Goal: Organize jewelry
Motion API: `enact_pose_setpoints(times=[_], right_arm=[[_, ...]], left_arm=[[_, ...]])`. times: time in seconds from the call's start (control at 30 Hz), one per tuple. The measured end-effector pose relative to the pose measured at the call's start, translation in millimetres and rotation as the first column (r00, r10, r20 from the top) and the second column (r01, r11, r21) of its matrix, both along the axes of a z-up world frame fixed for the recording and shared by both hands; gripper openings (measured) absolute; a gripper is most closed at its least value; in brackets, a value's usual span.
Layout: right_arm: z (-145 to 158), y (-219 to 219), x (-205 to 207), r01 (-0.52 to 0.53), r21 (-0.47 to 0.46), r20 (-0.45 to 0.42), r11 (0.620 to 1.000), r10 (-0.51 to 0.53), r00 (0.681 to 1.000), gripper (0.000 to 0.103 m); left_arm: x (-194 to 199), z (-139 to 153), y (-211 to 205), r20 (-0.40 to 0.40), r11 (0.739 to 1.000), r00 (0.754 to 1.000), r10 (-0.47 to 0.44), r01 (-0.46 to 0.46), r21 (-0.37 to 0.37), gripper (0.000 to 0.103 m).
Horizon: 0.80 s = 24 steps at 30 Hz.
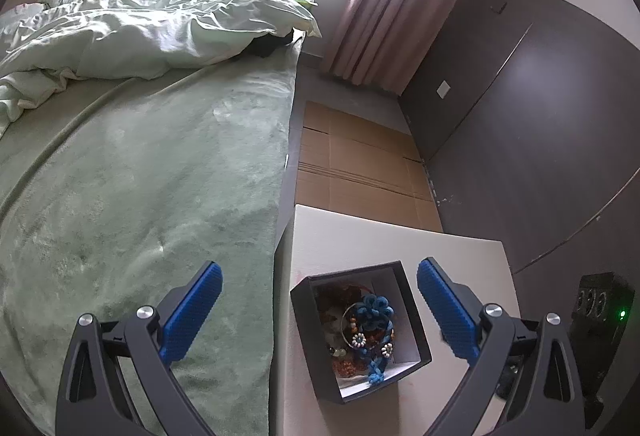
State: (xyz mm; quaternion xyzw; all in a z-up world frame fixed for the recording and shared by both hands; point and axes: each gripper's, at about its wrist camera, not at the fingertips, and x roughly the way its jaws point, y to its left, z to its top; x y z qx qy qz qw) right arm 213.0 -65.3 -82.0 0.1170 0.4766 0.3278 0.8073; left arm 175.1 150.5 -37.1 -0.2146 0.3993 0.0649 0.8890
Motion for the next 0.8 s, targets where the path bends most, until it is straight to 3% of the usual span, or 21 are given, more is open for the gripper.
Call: enact_pose_setpoints(times=[0.23, 0.37, 0.53, 0.8], right_arm=[[11, -28, -9, 0.035, -0.008, 0.019, 0.999, -0.035, 0.999, 0.057], [19, -44, -18, 0.058, -0.026, 0.045, 0.998, -0.057, 0.997, 0.074], [31, -63, -28, 0.083, -0.021, 0.069, 0.996, -0.081, 0.994, 0.086], [49, -96, -40, 0.138, -0.032, 0.079, 0.990, -0.135, 0.988, 0.091]], left_arm=[[-8, 3, -12, 0.000, 0.999, 1.000, -0.029, 0.029, 0.032, 0.095], [-14, 6, -23, 0.008, 0.997, 0.998, -0.064, 0.064, 0.047, 0.095], [-21, 12, -40, 0.013, 0.992, 0.994, -0.111, 0.110, 0.066, 0.095], [-25, 9, -69, -0.012, 0.981, 0.986, -0.165, 0.166, 0.099, 0.095]])
